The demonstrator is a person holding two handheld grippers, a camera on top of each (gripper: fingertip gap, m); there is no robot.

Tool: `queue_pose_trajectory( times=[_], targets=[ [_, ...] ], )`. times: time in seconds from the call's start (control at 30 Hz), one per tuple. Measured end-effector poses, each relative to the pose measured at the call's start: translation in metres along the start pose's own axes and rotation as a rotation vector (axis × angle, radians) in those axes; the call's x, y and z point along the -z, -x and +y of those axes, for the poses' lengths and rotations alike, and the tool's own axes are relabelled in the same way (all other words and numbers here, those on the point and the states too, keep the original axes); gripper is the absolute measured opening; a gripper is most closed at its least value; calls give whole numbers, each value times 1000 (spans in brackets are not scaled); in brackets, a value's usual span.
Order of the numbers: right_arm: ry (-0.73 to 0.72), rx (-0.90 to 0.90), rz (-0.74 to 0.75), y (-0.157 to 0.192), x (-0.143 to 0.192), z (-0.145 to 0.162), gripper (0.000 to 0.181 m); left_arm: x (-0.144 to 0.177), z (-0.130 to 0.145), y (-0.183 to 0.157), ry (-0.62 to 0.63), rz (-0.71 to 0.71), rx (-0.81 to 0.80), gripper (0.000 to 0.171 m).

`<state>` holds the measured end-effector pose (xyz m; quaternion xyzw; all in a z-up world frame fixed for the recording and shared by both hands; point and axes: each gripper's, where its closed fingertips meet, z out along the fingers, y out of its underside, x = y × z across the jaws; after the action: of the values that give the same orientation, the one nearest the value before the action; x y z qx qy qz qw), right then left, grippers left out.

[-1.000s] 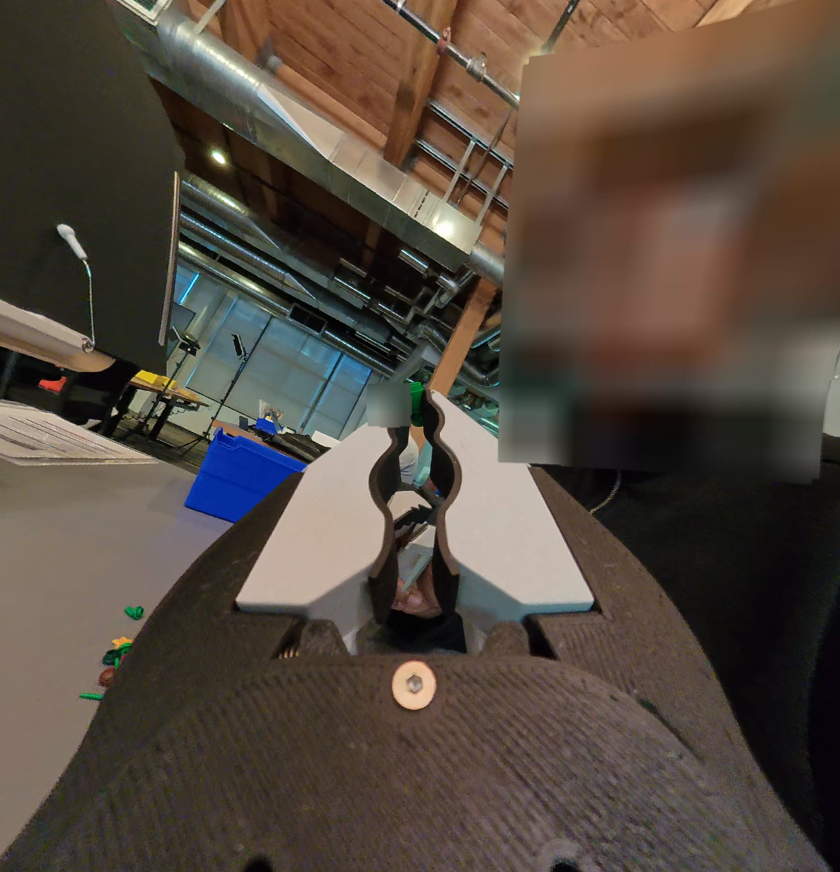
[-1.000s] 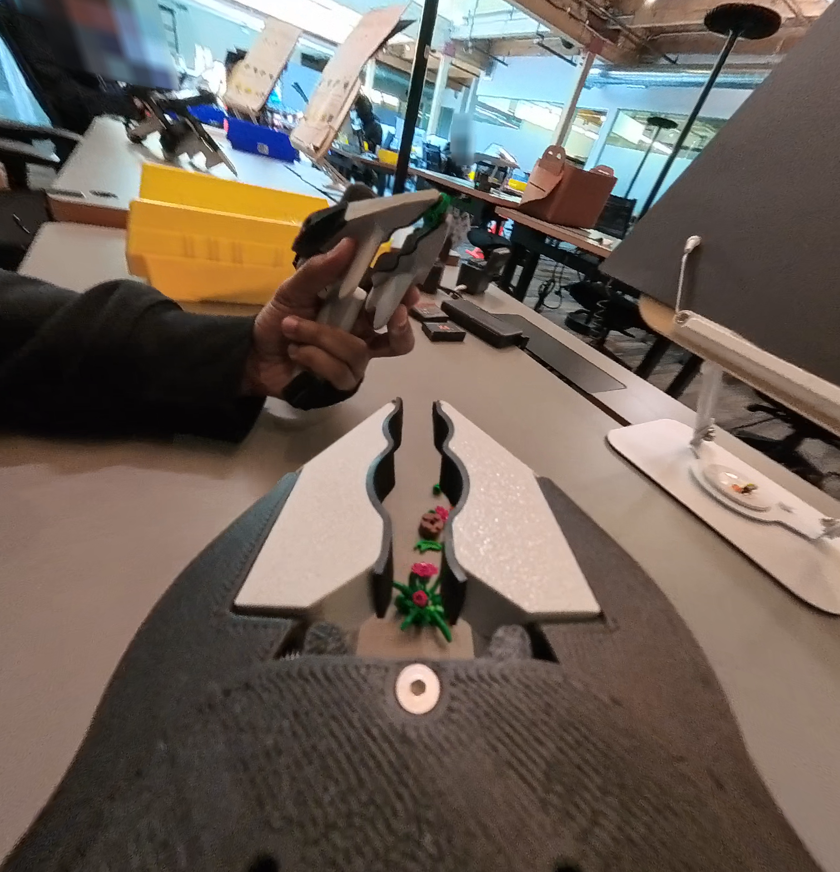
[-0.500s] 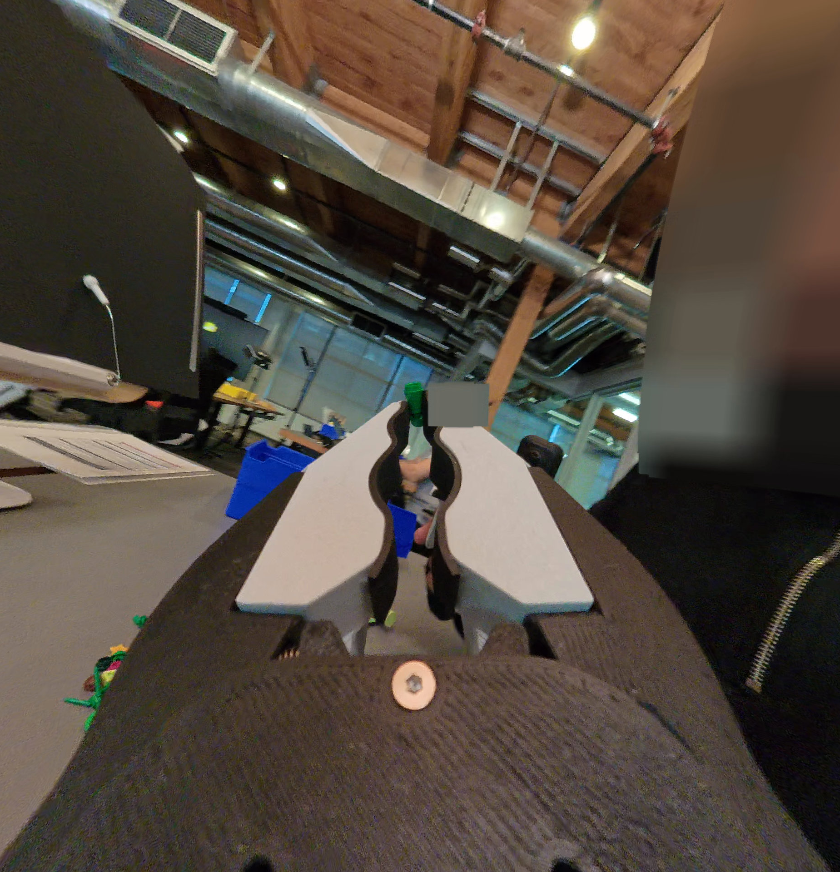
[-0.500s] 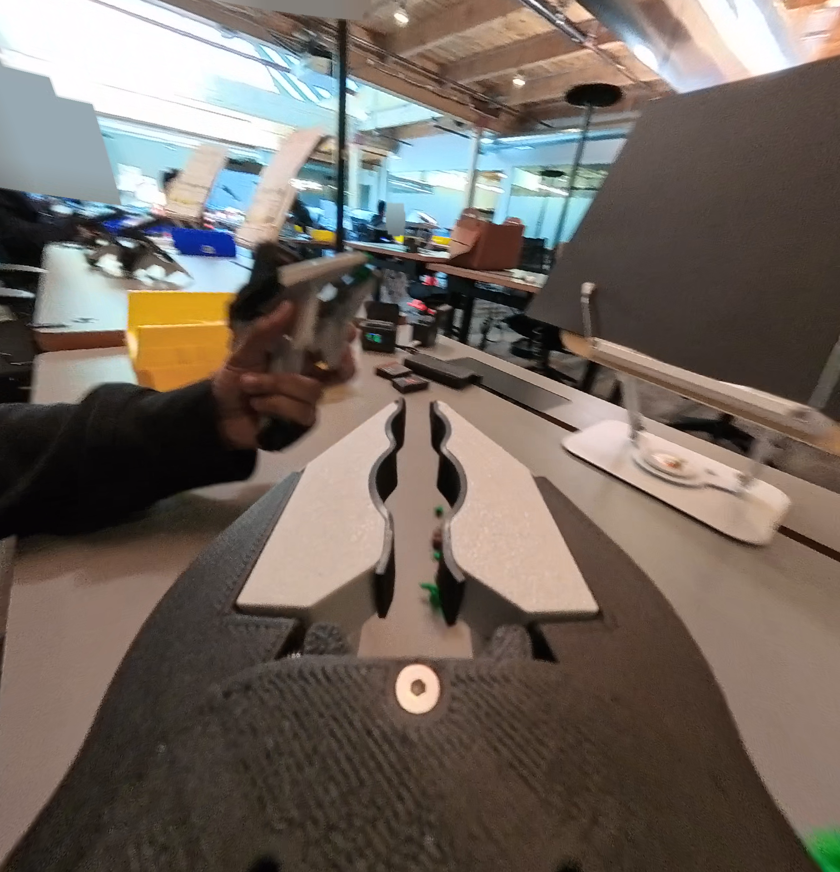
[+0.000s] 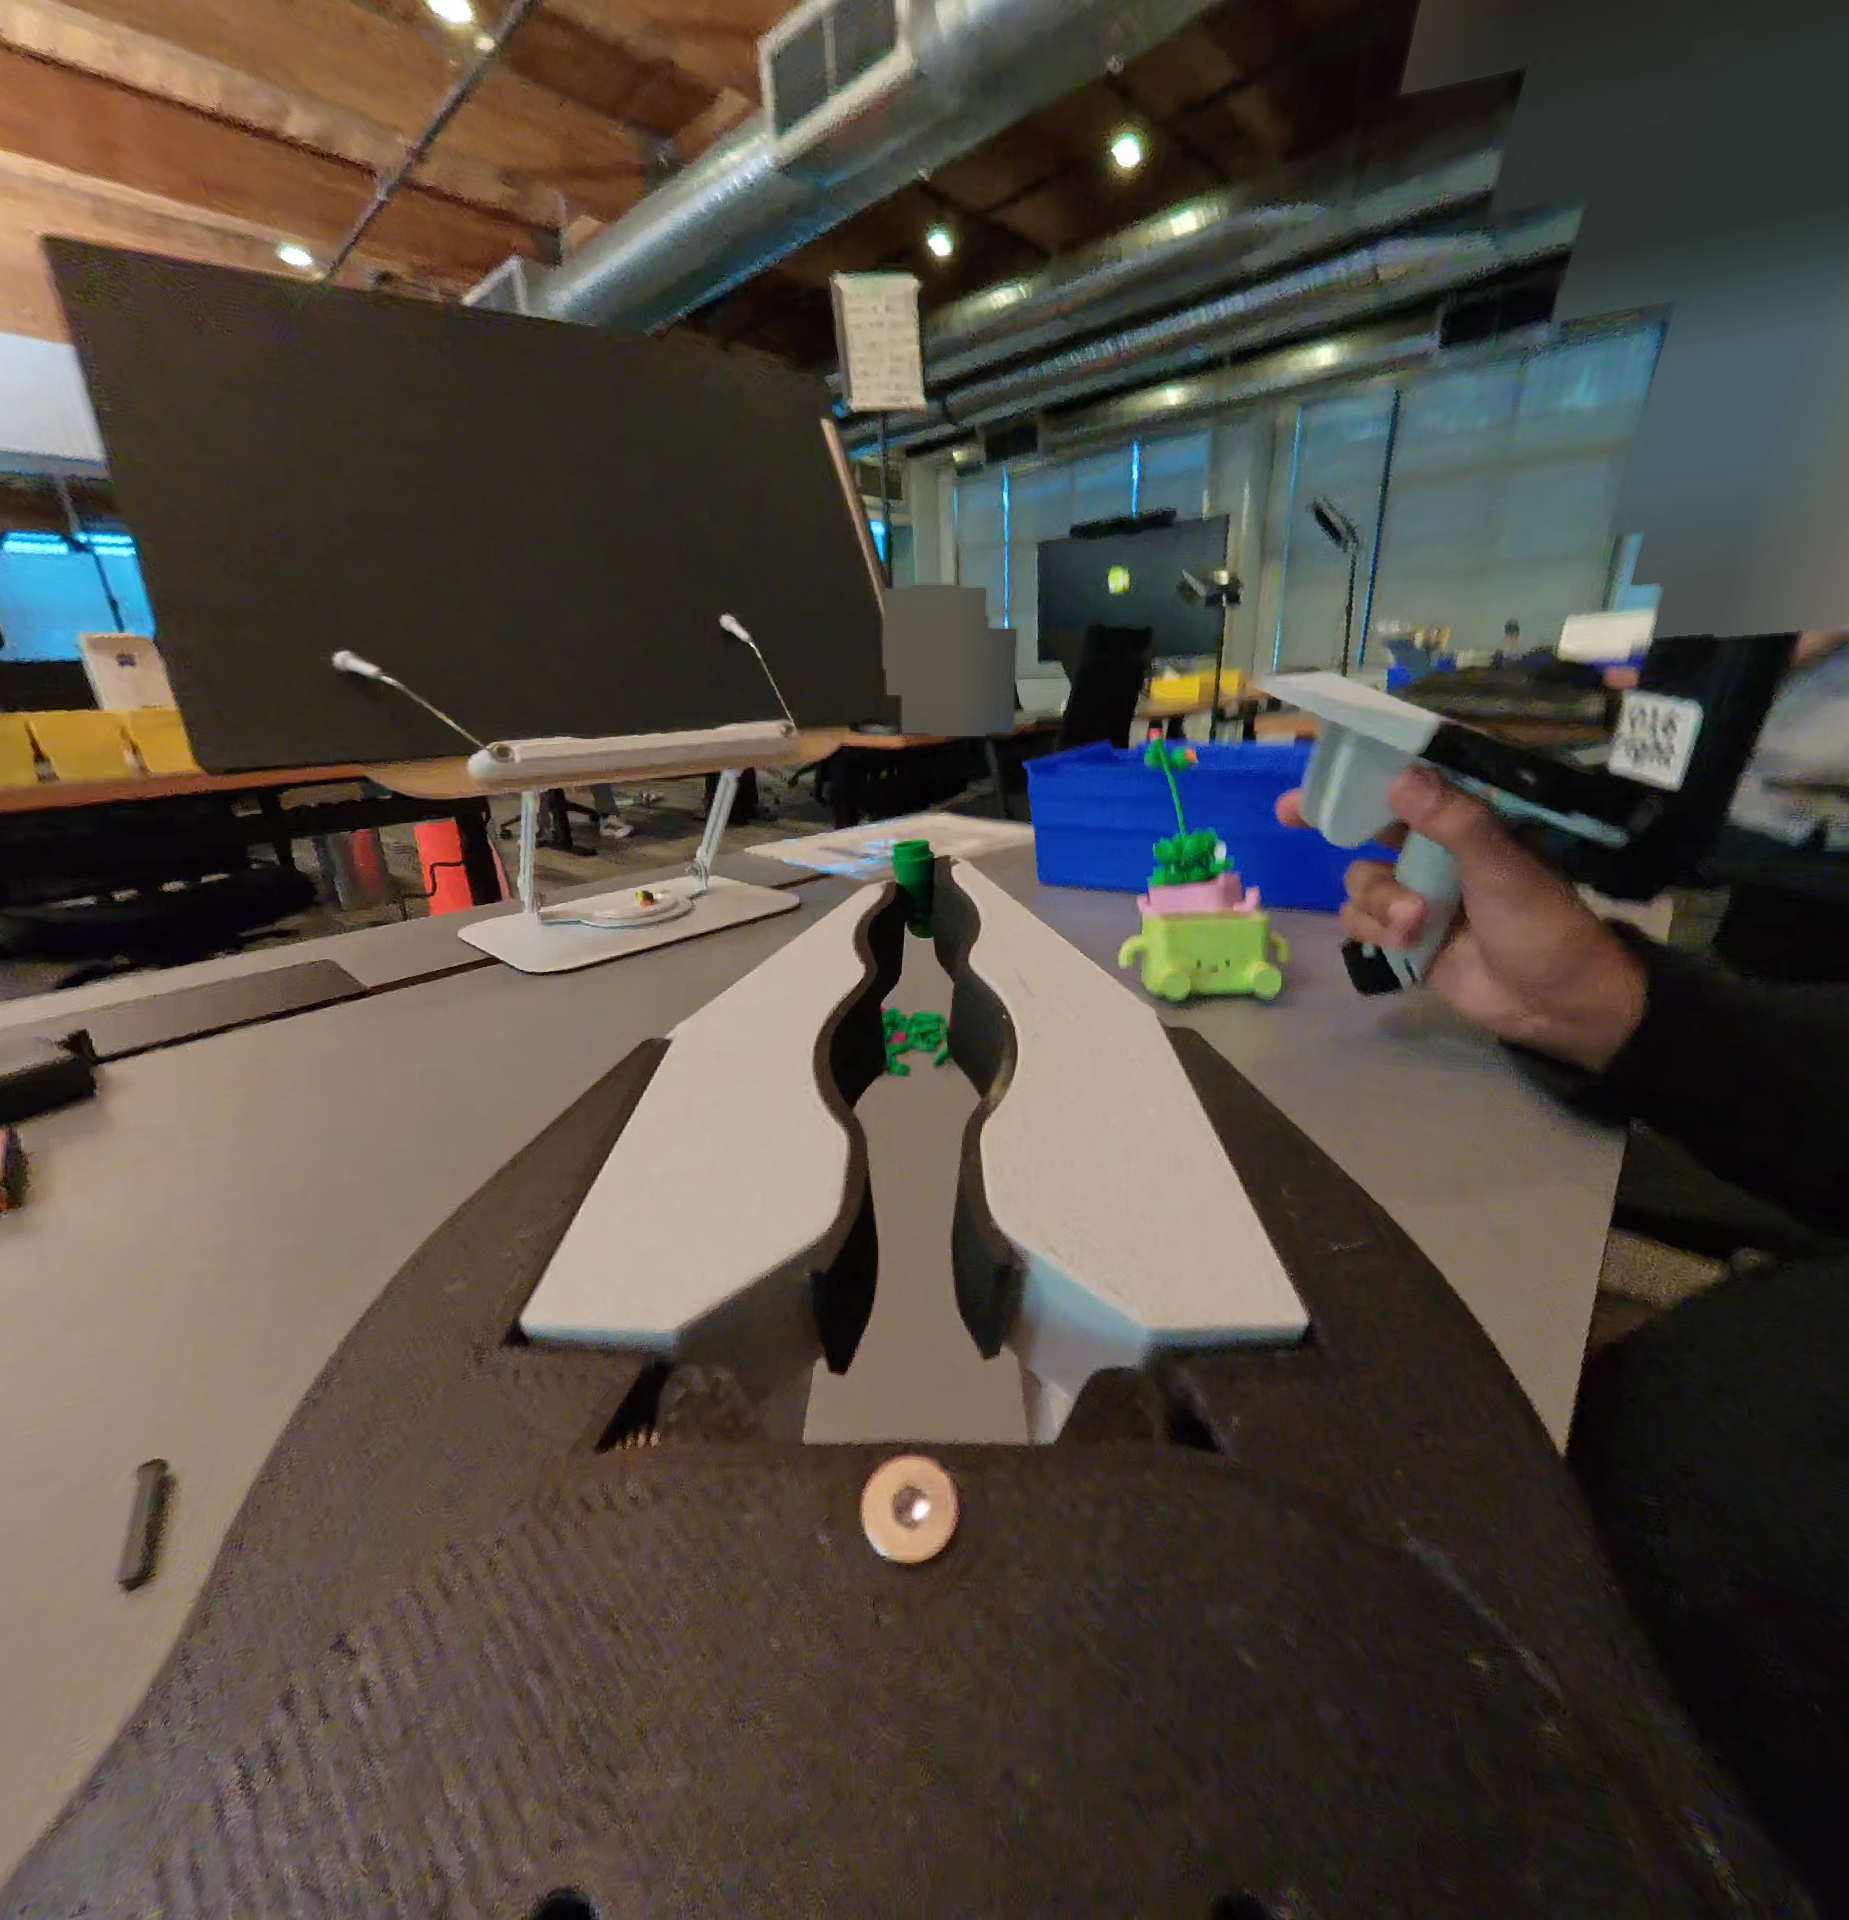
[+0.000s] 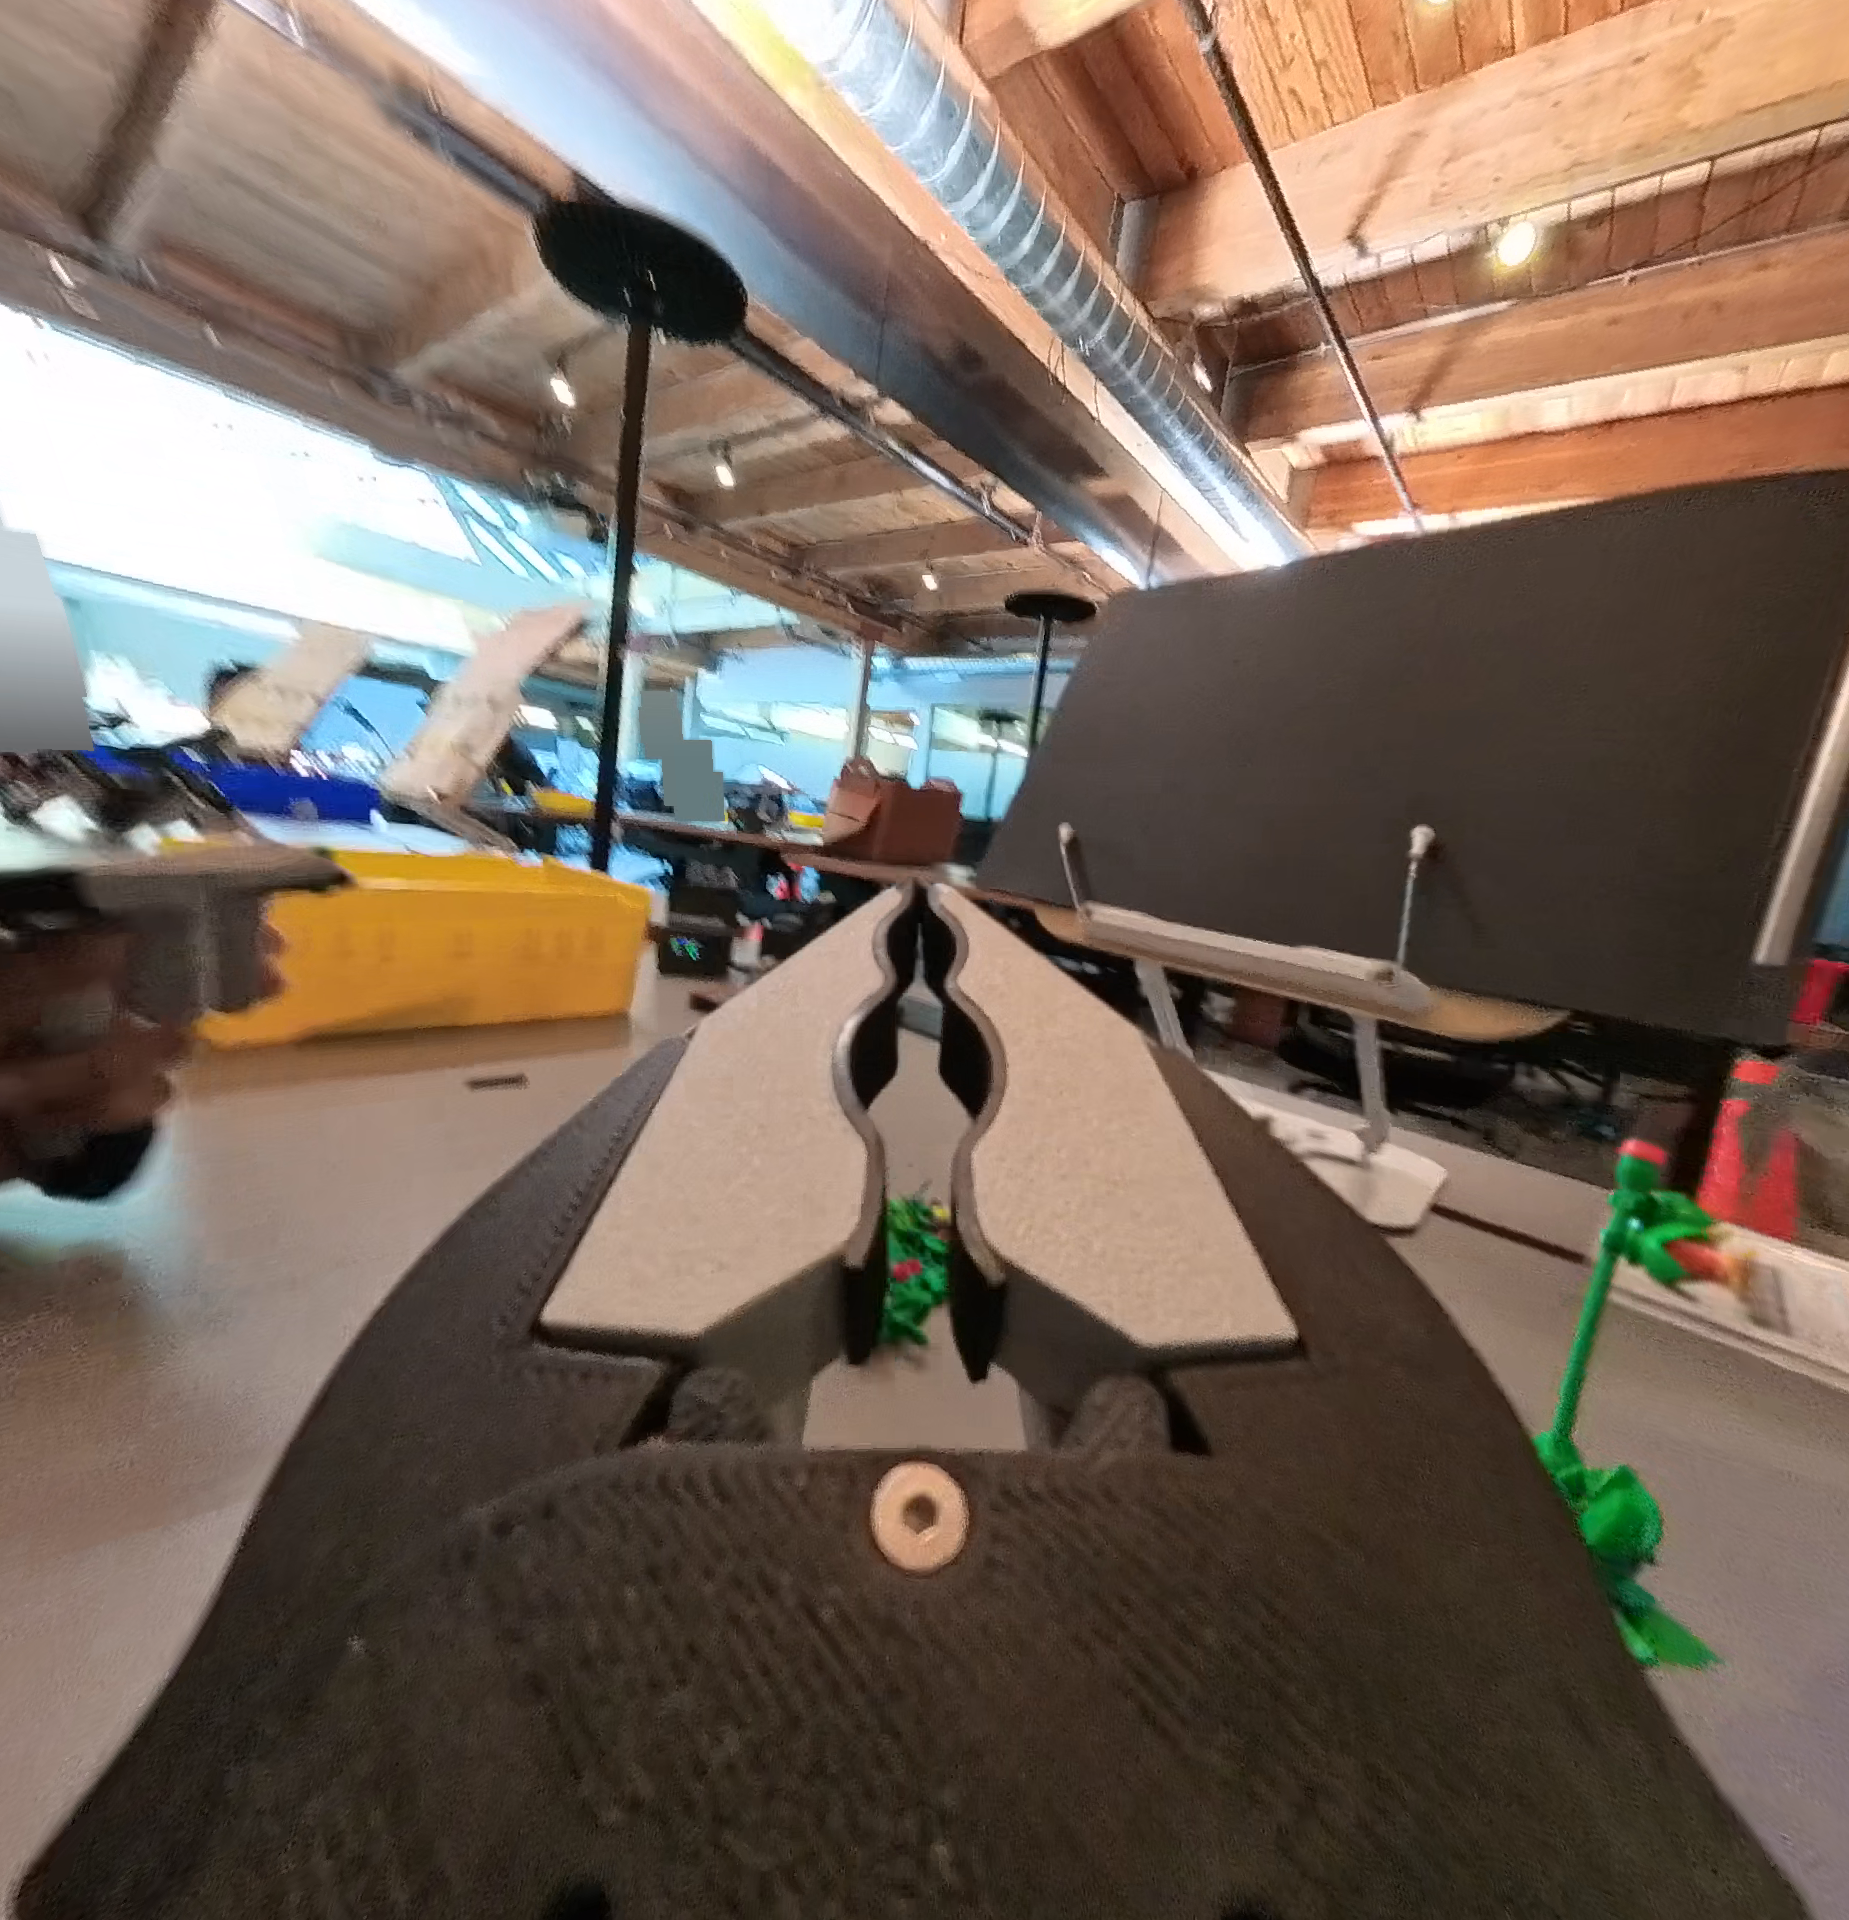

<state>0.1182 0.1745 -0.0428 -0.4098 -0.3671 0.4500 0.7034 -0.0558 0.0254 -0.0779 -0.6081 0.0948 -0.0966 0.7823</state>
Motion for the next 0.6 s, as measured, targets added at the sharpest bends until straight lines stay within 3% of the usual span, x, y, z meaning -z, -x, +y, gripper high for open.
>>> queue_pose_trajectory(
  times=[0.1,0.33,0.47,0.6],
  targets=[
    [-85,-46,-2,-11,12,-18,0,-7,-15,12,-77,-52,18,1],
    [17,-27,-2,-15,11,-2,0,-53,11,10,47,-37,-129,2],
    [-15,101,15,-14,19,-10,0,-60,20,21,94,-143,-329,3],
    [-34,-9,14,-26,22,-12,0,-65,32,17,121,-86,-265,2]
  ],
)
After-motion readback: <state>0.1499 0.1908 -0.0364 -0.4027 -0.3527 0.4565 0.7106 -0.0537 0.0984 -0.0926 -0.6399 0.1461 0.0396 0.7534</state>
